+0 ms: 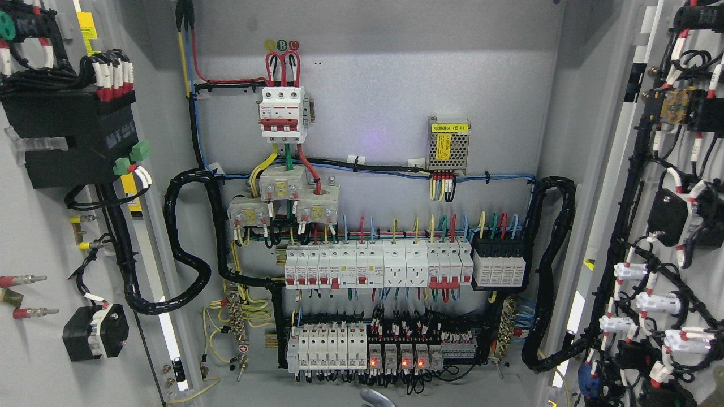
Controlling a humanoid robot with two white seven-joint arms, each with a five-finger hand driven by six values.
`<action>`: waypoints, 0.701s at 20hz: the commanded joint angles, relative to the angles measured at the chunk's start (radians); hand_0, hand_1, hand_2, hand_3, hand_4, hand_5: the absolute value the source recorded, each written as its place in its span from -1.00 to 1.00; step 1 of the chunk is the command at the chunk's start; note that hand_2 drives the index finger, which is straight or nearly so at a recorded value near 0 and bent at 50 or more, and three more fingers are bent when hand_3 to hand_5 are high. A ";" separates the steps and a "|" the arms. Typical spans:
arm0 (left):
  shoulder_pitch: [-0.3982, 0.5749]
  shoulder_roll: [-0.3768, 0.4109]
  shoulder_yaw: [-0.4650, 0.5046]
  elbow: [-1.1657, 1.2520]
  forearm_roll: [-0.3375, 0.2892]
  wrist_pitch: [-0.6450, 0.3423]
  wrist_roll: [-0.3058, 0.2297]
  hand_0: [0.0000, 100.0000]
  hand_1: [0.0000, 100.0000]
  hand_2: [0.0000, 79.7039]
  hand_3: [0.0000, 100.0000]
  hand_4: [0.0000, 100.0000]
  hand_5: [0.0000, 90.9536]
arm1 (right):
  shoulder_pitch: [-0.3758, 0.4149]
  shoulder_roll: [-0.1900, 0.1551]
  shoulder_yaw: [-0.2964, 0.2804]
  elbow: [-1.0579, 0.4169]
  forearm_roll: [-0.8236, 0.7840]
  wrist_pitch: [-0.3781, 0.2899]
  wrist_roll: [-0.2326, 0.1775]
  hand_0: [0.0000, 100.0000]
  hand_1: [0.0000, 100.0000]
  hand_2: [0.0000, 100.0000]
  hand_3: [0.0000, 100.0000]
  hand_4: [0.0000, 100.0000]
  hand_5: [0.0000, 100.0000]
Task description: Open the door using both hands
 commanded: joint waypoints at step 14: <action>0.087 0.094 0.170 -0.796 -0.002 -0.364 -0.242 -0.76 0.11 -1.00 -1.00 -1.00 -1.00 | 0.176 -0.038 -0.382 -0.197 0.005 -0.223 0.000 -1.00 0.00 -0.92 -1.00 -1.00 -1.00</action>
